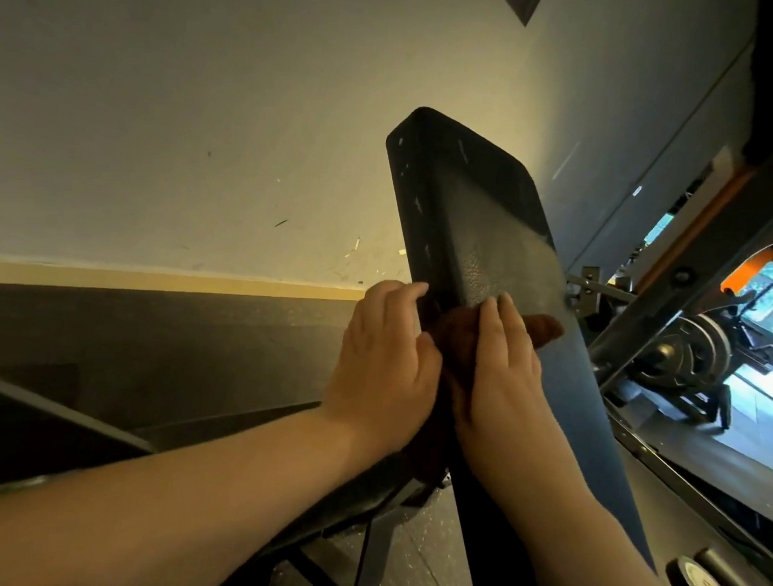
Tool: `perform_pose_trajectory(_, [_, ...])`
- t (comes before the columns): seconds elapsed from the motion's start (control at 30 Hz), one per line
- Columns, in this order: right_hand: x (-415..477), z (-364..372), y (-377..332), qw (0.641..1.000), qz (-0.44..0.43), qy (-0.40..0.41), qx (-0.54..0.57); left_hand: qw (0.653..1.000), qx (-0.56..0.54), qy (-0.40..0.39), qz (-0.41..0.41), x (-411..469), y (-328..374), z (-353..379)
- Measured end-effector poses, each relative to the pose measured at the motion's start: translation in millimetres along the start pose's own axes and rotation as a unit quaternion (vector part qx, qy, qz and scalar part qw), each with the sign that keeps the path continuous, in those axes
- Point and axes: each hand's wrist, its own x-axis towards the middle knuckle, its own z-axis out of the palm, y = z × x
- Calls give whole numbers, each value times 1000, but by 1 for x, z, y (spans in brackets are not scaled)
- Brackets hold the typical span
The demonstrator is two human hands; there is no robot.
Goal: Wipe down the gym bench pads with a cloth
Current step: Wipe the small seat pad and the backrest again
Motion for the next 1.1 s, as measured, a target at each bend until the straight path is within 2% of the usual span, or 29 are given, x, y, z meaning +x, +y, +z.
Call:
perform_pose_trajectory(0.13, [21, 7, -10, 997, -1, 44, -65, 999, -18, 28, -8, -7, 4, 2])
perform_pose_trajectory(0.23, [69, 3, -35, 990, -12, 100, -95, 989, -75, 96, -89, 5, 11, -2])
perform_pose_trajectory(0.3, [93, -3, -45, 991, -13, 101, -85, 979, -96, 103, -149, 18, 15, -7])
perform_pose_trajectory(0.43, [91, -13, -34, 995, -47, 89, -15, 953, -244, 65, -167, 31, 29, -10])
perform_pose_trajectory(0.53, [68, -34, -11, 993, -91, -48, 59, 952, -241, 38, -184, 29, 40, -6])
perform_pose_trajectory(0.6, [58, -48, 3, 982, -97, -101, 128, 956, -218, 19, -196, 28, 47, 1])
perform_pose_trajectory(0.67, [57, -54, 14, 977, -99, -64, 177, 948, -219, 2, -230, 33, 52, 10])
perform_pose_trajectory(0.73, [61, -49, 19, 975, -94, 24, 201, 935, -244, -10, -258, 41, 51, 22])
perform_pose_trajectory(0.83, [76, -41, 17, 972, -78, 107, 197, 929, -244, 27, -277, 66, 49, 35])
perform_pose_trajectory(0.9, [88, -40, 14, 971, -67, 110, 202, 929, -233, 66, -280, 90, 49, 33])
perform_pose_trajectory(1.0, [102, -42, 4, 967, -40, 52, 247, 929, -237, 108, -263, 125, 41, 27])
perform_pose_trajectory(1.1, [110, -45, -1, 961, -37, 27, 273, 921, -273, 132, -245, 113, 36, 36])
